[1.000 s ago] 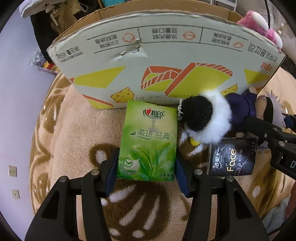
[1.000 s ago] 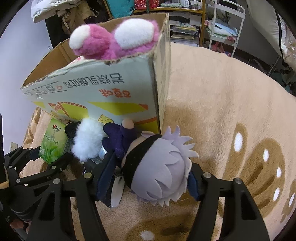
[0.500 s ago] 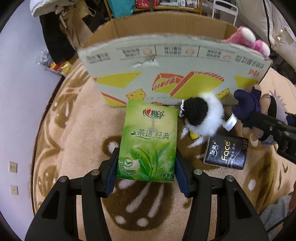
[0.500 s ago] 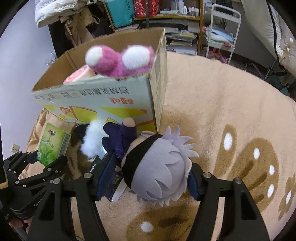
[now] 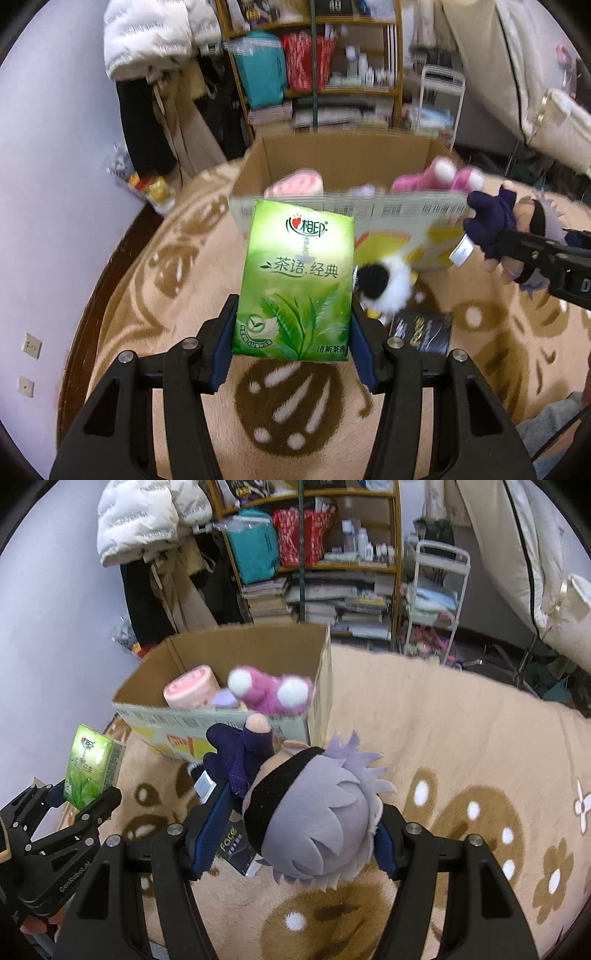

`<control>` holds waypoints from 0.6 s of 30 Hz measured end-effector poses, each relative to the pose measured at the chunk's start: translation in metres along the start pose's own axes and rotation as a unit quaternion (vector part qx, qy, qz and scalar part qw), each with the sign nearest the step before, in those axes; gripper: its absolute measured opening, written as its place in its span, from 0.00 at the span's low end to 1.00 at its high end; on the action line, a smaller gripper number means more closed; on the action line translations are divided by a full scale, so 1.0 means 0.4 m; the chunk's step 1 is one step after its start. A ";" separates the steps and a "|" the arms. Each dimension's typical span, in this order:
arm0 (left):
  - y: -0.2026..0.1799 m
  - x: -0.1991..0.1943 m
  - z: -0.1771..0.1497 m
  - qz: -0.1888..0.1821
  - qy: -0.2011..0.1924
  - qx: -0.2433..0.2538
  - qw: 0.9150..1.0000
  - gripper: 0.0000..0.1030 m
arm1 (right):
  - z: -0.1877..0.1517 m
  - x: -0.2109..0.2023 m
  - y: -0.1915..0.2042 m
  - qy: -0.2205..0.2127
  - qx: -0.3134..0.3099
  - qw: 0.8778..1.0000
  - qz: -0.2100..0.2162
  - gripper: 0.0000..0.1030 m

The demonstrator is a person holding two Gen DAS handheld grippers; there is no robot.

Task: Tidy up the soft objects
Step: 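Lift the green tissue pack and doll with both tools and carry them over the box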

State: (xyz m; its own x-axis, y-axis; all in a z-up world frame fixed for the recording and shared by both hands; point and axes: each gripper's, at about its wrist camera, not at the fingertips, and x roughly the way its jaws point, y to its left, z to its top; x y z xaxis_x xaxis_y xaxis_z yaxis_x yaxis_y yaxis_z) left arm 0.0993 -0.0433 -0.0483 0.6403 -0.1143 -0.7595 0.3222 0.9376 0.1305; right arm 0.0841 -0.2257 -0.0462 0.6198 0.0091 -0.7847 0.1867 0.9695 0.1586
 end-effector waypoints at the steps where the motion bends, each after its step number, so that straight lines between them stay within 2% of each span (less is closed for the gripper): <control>1: 0.002 -0.012 0.004 0.001 -0.014 0.000 1.000 0.52 | 0.000 -0.014 0.001 -0.015 -0.002 1.000 -0.002 0.70; 6: 0.016 -0.068 0.029 0.006 -0.088 -0.006 0.996 0.52 | 0.019 -0.063 0.010 -0.066 -0.011 0.998 0.005 0.70; 18: 0.061 -0.126 0.109 0.030 -0.158 -0.008 0.987 0.52 | 0.071 -0.156 0.042 -0.176 -0.037 0.984 0.007 0.70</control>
State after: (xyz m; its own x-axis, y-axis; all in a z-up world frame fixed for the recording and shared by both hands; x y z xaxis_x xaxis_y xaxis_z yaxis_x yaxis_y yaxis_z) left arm 0.1054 -0.0288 0.0211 0.8447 -0.1527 -0.5131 0.2670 0.9509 0.1565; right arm 0.0701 -0.2170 0.0223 0.8504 -0.0494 -0.5238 0.1275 0.9853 0.1141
